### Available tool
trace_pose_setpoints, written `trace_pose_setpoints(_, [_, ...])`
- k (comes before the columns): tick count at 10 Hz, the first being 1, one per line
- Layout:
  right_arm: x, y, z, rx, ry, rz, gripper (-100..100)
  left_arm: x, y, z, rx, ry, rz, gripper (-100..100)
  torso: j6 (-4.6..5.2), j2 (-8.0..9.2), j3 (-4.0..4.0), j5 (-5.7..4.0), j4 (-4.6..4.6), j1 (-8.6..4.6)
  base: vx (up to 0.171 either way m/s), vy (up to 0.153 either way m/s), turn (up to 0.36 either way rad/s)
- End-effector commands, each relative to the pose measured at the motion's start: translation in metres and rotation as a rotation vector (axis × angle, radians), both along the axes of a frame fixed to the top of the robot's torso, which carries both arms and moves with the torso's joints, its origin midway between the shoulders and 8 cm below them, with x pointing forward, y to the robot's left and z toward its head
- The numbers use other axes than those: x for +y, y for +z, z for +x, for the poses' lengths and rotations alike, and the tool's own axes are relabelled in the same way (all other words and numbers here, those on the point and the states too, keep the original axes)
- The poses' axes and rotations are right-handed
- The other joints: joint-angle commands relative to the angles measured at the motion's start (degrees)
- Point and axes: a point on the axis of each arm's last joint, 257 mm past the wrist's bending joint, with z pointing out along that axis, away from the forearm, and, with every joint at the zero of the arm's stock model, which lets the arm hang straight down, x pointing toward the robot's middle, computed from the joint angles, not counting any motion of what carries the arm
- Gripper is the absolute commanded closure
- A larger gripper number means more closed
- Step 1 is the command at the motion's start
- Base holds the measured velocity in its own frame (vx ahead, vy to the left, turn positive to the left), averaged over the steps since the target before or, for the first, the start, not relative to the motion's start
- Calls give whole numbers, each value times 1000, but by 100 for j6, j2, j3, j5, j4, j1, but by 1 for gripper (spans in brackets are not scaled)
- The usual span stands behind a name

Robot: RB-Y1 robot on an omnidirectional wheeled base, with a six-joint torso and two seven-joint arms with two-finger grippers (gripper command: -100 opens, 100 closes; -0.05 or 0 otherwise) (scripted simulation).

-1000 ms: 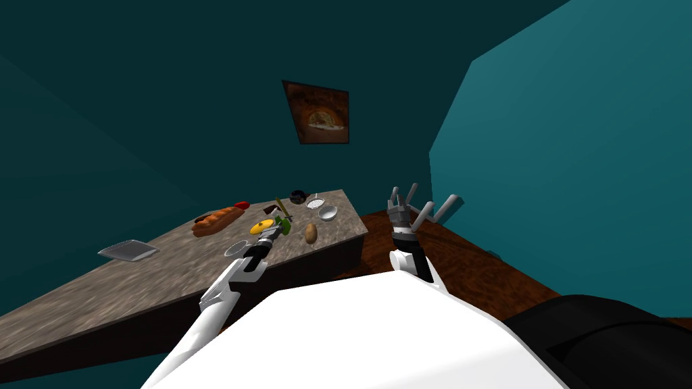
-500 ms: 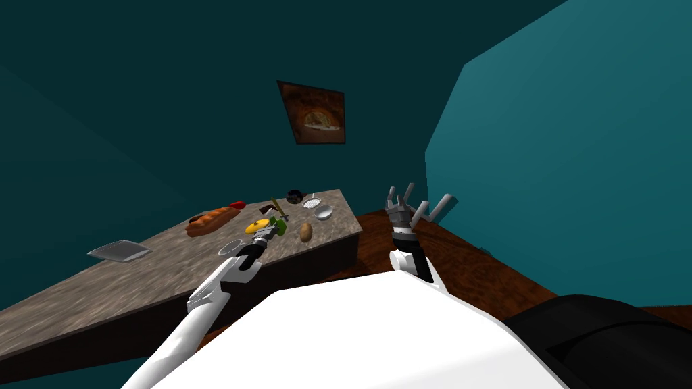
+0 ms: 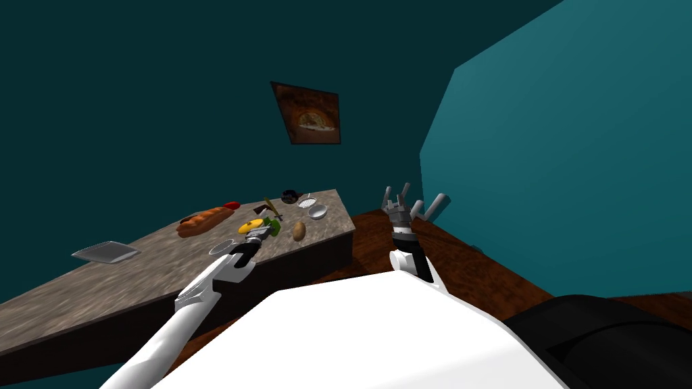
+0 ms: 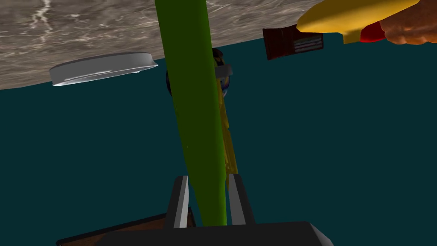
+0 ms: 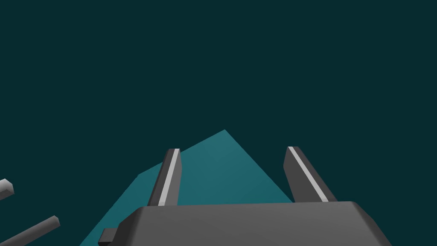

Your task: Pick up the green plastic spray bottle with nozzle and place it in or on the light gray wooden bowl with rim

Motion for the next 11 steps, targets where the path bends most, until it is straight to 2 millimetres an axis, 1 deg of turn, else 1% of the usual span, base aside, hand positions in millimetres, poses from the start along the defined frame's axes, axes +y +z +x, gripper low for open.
trace_pose_setpoints(1, [0,0,0,0,0,0,0,4,4,-2,10,9,19,100,0,0,0,0,0,0,-27,-70,-7])
trace_pose_setpoints(3, [0,0,0,0,0,0,0,17,13,-3,31,32,68,100,1,-6,-3,0,-1,6,-30,-78,-29])
trace_pose_setpoints(6, [0,0,0,0,0,0,0,31,28,-4,50,59,131,100,4,-6,-3,-7,-1,-14,-30,-110,-40])
trace_pose_setpoints(9, [0,0,0,0,0,0,0,39,43,-3,55,78,171,100,4,-10,-5,-8,-1,-9,-19,-92,-43])
trace_pose_setpoints(11, [0,0,0,0,0,0,0,40,64,3,26,92,160,100,11,-12,-5,-12,1,-26,-9,-148,-114])
